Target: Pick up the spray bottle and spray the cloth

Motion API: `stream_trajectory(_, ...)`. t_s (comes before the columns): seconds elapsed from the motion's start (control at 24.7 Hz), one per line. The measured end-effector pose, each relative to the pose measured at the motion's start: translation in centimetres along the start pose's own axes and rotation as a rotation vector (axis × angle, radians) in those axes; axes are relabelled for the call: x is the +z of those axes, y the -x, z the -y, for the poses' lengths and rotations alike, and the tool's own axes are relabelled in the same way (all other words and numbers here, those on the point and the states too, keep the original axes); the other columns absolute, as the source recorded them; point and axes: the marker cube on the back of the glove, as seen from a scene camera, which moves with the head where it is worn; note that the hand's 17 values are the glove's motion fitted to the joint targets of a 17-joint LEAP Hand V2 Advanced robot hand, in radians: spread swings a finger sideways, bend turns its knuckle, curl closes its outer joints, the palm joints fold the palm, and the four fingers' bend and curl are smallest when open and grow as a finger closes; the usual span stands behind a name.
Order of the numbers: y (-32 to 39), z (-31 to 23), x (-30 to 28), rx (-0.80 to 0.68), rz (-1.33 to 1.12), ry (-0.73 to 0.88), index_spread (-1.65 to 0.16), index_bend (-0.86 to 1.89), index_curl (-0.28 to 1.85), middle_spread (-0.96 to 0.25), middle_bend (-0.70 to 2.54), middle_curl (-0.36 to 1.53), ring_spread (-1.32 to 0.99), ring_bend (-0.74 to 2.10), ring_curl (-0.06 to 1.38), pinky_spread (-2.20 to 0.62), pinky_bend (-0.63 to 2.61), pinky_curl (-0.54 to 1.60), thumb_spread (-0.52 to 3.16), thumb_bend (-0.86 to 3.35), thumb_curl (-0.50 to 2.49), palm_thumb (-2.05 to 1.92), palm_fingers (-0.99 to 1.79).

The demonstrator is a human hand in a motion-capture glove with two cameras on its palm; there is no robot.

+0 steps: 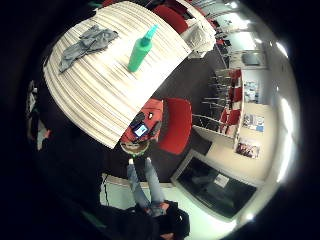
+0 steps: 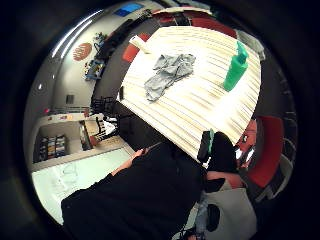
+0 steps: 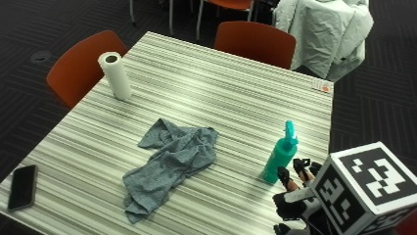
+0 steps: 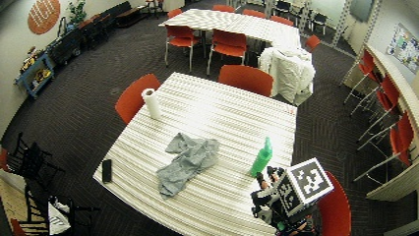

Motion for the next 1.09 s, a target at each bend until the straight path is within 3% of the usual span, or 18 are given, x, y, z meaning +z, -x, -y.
stream_trajectory(0.32, 0.2, -0.1, 0.2, -0.005, 0.008, 0.001, -0.30, 0.18, 0.15, -0.01, 0.18, 0.11, 0.08, 0.35, 0.14, 0.13, 0.36, 0.17, 0.66, 0.38, 0.22, 0.67, 0.31)
stream_trajectory(0.81, 0.3, -0.2, 0.8, -0.014, 0.066, -0.017, -0.36, 0.18, 0.23, -0.01, 0.18, 0.18, 0.11, 0.36, 0.20, 0.16, 0.35, 0.24, 0.89, 0.29, 0.32, 0.72, 0.27)
stream_trajectory(1.09, -0.6, -0.2, 2.6, 0.024, 0.567, -0.121, -0.37, 0.17, 0.25, 0.00, 0.18, 0.21, 0.11, 0.37, 0.22, 0.17, 0.35, 0.26, 0.94, 0.24, 0.37, 0.74, 0.27)
